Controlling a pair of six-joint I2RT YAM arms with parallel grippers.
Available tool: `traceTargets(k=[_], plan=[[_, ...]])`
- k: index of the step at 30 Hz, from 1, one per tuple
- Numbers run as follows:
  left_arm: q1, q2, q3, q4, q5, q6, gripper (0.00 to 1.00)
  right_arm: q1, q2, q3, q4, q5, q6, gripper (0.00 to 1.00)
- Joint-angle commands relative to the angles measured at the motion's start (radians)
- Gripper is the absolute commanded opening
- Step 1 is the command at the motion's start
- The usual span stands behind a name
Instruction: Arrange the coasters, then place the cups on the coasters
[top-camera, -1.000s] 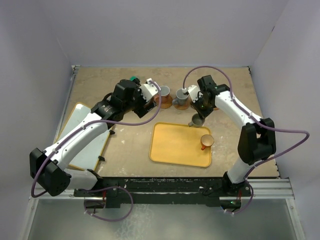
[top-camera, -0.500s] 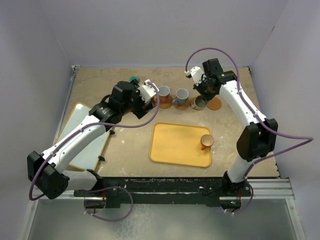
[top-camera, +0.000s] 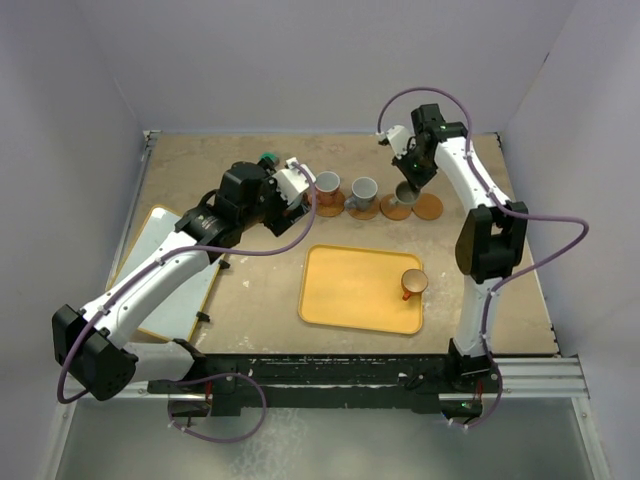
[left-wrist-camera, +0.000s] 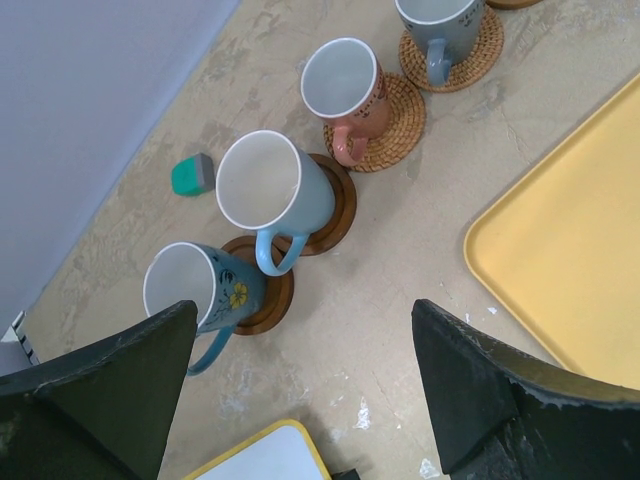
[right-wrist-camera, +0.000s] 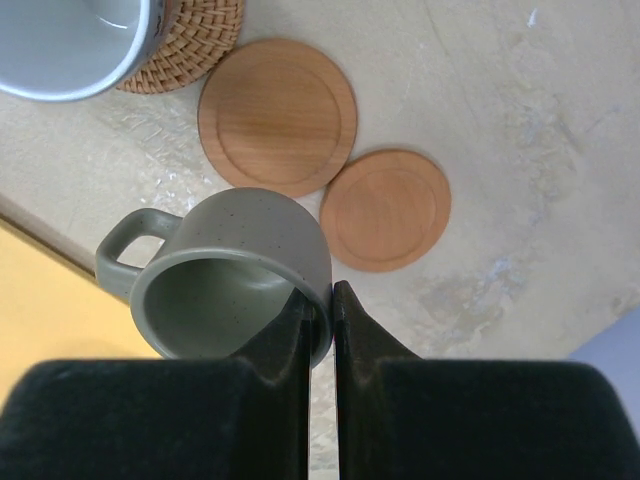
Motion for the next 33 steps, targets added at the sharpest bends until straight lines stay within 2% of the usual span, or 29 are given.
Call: traceTargets(k=[1, 16, 33], plan=[[0.010, -0.034, -0.011, 0.055, 0.017, -0.003, 0.85, -0.002, 0.043, 0.098, -0.055, -0.058, -0.054, 0.00], [0.015, -0.021, -0.009, 0.055, 0.031, -0.002, 0.85, -0.002, 0.215, 0.221, -0.083, -0.084, -0.107, 0.00], [0.015, -0.008, -0.004, 0.053, 0.045, -0.002, 0.85, -0.002, 0.294, 0.273, -0.089, -0.090, -0.127, 0.00]])
